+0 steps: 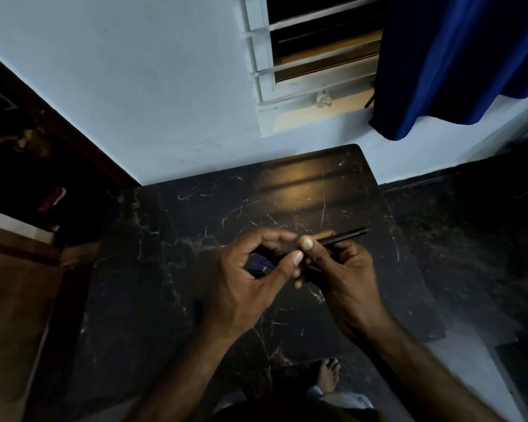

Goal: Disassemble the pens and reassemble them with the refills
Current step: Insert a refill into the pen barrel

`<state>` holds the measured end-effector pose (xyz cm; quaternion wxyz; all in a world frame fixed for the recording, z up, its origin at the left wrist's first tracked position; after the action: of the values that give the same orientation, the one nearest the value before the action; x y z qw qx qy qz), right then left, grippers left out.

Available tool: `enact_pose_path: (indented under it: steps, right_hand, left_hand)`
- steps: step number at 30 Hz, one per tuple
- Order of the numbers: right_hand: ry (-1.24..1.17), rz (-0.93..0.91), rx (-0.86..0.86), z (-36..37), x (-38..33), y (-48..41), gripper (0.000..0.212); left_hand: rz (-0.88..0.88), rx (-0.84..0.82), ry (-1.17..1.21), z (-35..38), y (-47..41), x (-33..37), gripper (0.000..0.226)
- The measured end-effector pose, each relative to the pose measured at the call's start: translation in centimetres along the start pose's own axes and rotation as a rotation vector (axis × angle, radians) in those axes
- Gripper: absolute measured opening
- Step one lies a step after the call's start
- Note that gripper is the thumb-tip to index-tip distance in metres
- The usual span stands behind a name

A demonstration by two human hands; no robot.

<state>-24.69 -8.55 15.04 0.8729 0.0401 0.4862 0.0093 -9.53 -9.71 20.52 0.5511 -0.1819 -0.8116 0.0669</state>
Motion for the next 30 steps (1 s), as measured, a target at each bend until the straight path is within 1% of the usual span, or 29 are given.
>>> enact_pose_path:
  steps: [3,9,12,16,18,20,21,22,23,24,26,28,30]
  right_hand:
    - [-0.079,0.02,0.013,0.2,0.3,-0.3,0.021]
    - [-0.127,0.04,-0.041,1.6,1.1,-0.1,0.017]
    - [-0.131,0.059,-0.041,1.8,1.4,-0.1,0.018]
    - [-0.138,0.077,-0.043,1.7,1.3,-0.1,0.017]
    - [-0.147,0.074,-0.026,1.5,0.9,-0.3,0.016]
    - [-0.157,0.066,0.006,0.8,0.4,-0.5,0.016]
    - [-0.153,0.06,0.017,0.3,0.2,-0.6,0.015]
    - [-0.146,0.055,0.025,-0.2,-0.1,-0.5,0.015]
    - [-0.139,0.051,0.031,-0.7,-0.4,-0.4,0.016]
    - [-0.134,0.051,0.039,-1.2,-0.7,-0.3,0.017]
    - [-0.12,0.056,0.061,-2.1,-1.2,0.0,0.022]
    - [-0.097,0.056,0.089,-2.9,-1.6,0.5,0.021]
    - [-0.085,0.057,0.115,-3.7,-2.1,1.1,0.015]
  left_hand:
    - [-0.026,0.031,0.109,0.3,-0.1,-0.3,0.033]
    - [-0.089,0.057,0.302,2.1,-0.4,0.2,0.043]
    - [-0.107,0.094,0.297,2.1,-0.5,0.1,0.045]
    - [-0.132,0.1,0.287,1.6,-0.6,-0.7,0.054]
    - [-0.16,0.178,0.358,0.2,-0.7,-2.9,0.056]
    - [-0.218,0.317,0.423,-1.7,-0.6,-6.7,0.046]
    - [-0.244,0.375,0.39,-2.5,-0.3,-8.9,0.035]
    - [-0.268,0.405,0.297,-3.1,0.4,-11.3,0.024]
    - [-0.306,0.391,0.182,-3.3,1.3,-13.8,0.019]
    - [-0.368,0.352,0.053,-3.0,2.3,-16.2,0.022]
    - [-0.485,0.211,-0.167,-2.1,4.6,-20.7,0.03]
    - [-0.449,0.031,-0.399,-1.0,6.5,-23.5,0.024]
    - [-0.39,-0.091,-0.515,-0.2,7.5,-25.1,0.021]
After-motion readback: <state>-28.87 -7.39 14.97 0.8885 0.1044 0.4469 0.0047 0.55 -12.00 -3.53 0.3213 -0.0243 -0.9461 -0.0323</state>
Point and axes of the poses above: each hand's wrist, its own y-axis away from the middle knuckle, its own z-axis out of the palm, x = y × z, the point moved 6 cm from there along -y, towards the middle knuckle, and after that the axes turned 1 degree about y, right-handed, at the moved point
